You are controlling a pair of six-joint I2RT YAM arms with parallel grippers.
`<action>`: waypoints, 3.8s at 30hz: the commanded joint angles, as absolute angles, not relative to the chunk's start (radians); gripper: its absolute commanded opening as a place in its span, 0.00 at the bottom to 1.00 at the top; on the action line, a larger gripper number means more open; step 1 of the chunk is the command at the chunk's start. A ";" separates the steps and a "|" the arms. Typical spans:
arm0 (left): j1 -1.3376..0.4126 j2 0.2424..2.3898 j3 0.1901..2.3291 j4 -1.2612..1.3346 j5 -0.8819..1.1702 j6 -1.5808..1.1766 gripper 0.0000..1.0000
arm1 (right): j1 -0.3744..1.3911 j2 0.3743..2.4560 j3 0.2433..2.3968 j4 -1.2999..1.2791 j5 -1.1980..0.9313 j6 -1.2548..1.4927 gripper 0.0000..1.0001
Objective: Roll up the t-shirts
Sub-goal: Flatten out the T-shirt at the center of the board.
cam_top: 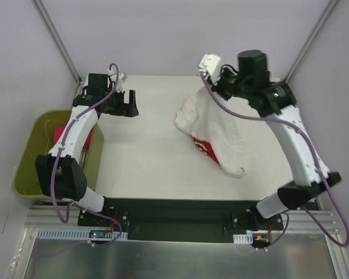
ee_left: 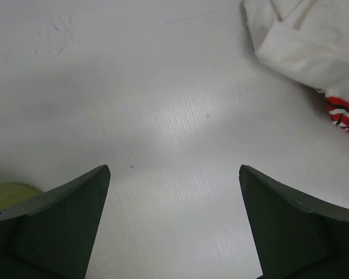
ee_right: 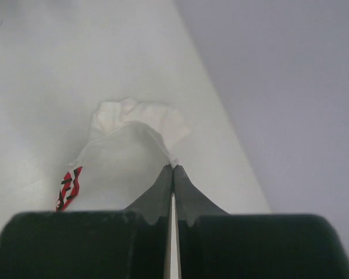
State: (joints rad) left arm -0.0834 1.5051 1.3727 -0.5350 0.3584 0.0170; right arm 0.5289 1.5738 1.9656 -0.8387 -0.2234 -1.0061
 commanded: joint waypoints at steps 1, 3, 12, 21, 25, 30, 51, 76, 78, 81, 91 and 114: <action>-0.083 1.548 1.456 -0.525 0.429 0.017 0.93 | 0.542 1.424 1.914 -0.574 -0.021 -0.844 0.01; -0.095 1.578 1.469 -0.525 0.500 0.028 0.92 | 0.528 1.376 1.905 -0.574 0.053 -0.839 0.01; -0.278 1.833 1.670 -0.528 0.531 0.057 0.91 | 0.309 1.168 1.536 -0.629 0.276 -0.773 0.01; -0.302 2.230 1.957 -0.490 0.604 -0.113 0.90 | 0.015 1.146 1.350 -0.845 0.164 -0.537 0.01; -0.316 2.347 2.049 -0.422 0.606 -0.175 0.90 | 0.009 1.144 1.324 -0.861 0.120 -0.523 0.01; -0.327 2.473 2.170 -0.350 0.535 -0.230 0.84 | 0.008 1.157 1.309 -0.896 0.081 -0.518 0.01; -0.269 2.225 1.983 -0.345 0.756 -0.118 0.00 | -0.025 1.256 1.233 -0.746 0.009 -0.503 0.01; -0.364 2.554 2.172 -0.271 0.537 -0.333 0.49 | -0.058 1.262 1.258 -0.792 0.028 -0.528 0.01; -0.364 2.545 2.135 -0.270 0.551 -0.336 0.43 | -0.063 1.267 1.252 -0.778 0.028 -0.532 0.01; -0.367 2.520 2.088 -0.285 0.543 -0.316 0.11 | -0.074 1.285 1.250 -0.762 0.029 -0.531 0.01; -0.289 2.125 1.700 -0.325 0.610 -0.282 0.00 | -0.098 1.413 1.400 -0.709 -0.026 -0.509 0.01; -0.161 1.649 1.423 -0.648 0.341 0.323 0.61 | -0.104 1.485 1.483 -0.713 -0.135 -0.466 0.01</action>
State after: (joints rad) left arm -0.1627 1.5204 1.3148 -0.5579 0.4728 0.1226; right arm -0.0952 1.4746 1.4311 -0.7227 -0.1040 -0.4900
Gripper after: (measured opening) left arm 0.588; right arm 0.014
